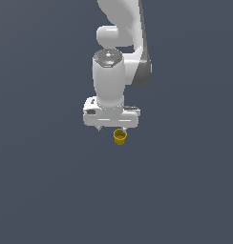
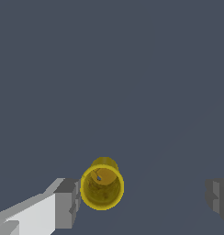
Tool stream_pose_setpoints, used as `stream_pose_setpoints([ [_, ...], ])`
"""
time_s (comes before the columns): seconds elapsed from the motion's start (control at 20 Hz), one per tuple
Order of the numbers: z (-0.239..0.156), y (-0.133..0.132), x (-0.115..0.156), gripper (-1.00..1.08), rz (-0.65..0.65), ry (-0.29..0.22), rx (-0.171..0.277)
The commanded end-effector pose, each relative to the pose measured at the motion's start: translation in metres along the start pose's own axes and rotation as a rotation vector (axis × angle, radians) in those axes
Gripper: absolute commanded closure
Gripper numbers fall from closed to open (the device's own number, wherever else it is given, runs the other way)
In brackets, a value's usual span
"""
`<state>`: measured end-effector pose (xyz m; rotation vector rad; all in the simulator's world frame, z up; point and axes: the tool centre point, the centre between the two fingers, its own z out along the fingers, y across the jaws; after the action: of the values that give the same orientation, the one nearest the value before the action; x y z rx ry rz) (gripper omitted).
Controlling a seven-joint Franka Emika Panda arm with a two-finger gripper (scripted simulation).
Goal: Pick up the object and move it to a goal position.
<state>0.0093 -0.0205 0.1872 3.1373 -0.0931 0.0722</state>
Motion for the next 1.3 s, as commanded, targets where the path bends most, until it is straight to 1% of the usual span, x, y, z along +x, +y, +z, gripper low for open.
stream_pose_setpoints([
  [0.0,0.000,0.000,0.000,-0.92,0.000,0.000,0.000],
  [0.4,0.007,-0.001,-0.010,-0.92,-0.047,-0.031,-0.010],
  [0.75,0.011,-0.003,-0.012,-0.92,-0.063,-0.031,-0.009],
  [1.0,0.028,-0.010,-0.020,-0.92,-0.122,-0.034,-0.007],
  [1.25,0.055,-0.021,-0.037,-0.92,-0.222,-0.040,-0.001],
])
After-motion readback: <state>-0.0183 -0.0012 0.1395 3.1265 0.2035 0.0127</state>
